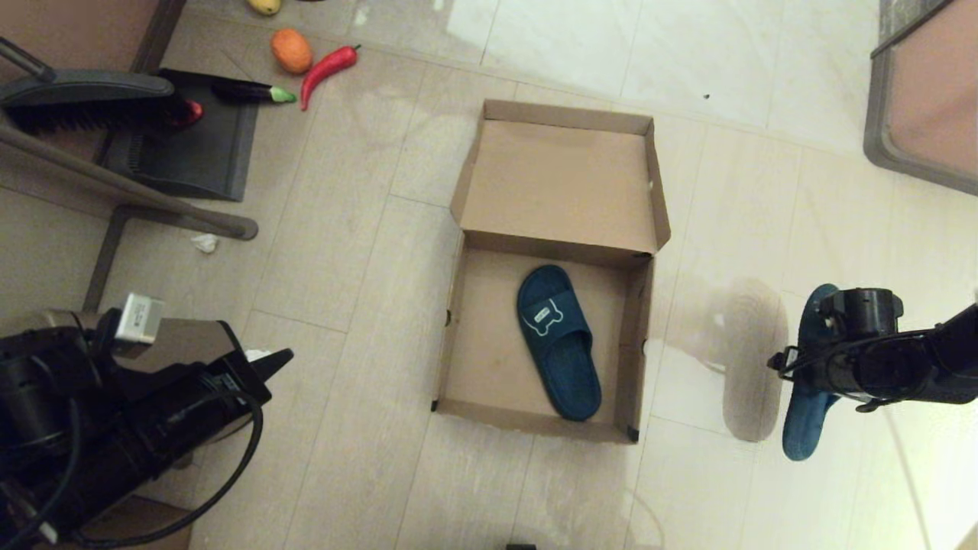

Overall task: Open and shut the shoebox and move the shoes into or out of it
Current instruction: Put the shoes out of the shoe box

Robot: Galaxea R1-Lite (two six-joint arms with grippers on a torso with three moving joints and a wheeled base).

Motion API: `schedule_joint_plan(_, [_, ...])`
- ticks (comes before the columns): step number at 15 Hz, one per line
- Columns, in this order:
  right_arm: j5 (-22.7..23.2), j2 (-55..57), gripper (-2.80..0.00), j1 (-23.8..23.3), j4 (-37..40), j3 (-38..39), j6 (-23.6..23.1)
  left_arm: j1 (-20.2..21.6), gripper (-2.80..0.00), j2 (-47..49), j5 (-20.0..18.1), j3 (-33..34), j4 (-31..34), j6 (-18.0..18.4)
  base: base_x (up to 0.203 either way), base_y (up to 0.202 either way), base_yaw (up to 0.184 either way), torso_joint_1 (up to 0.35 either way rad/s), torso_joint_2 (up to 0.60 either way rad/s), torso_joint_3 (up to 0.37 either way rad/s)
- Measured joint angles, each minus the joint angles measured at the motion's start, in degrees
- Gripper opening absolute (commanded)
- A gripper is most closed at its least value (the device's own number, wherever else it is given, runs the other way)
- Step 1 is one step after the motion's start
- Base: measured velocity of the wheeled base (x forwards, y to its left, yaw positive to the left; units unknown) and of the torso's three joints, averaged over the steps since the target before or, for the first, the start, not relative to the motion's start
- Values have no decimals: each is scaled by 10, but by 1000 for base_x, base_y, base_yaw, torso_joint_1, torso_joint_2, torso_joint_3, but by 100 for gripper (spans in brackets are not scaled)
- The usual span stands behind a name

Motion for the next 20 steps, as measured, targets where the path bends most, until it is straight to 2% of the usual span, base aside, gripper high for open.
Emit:
schedule_joint_plan(7, [16,-9,0,22,12,85,-31,0,-280,-4,1,2,0,1,0,0,0,0,0,0])
schedule_joint_plan(11, [18,-28,0,37,11,59,-25,0,-280,-9,2,6,0,1,0,0,0,0,0,0])
schedule_joint_plan(13, [28,-60,0,84,13,52,-16,0,-280,-9,2,7,0,1,0,0,0,0,0,0])
schedule_joint_plan(20, [18,-165,0,333,65,10,-7,-2,-280,-4,3,5,0,3,0,0,0,0,0,0])
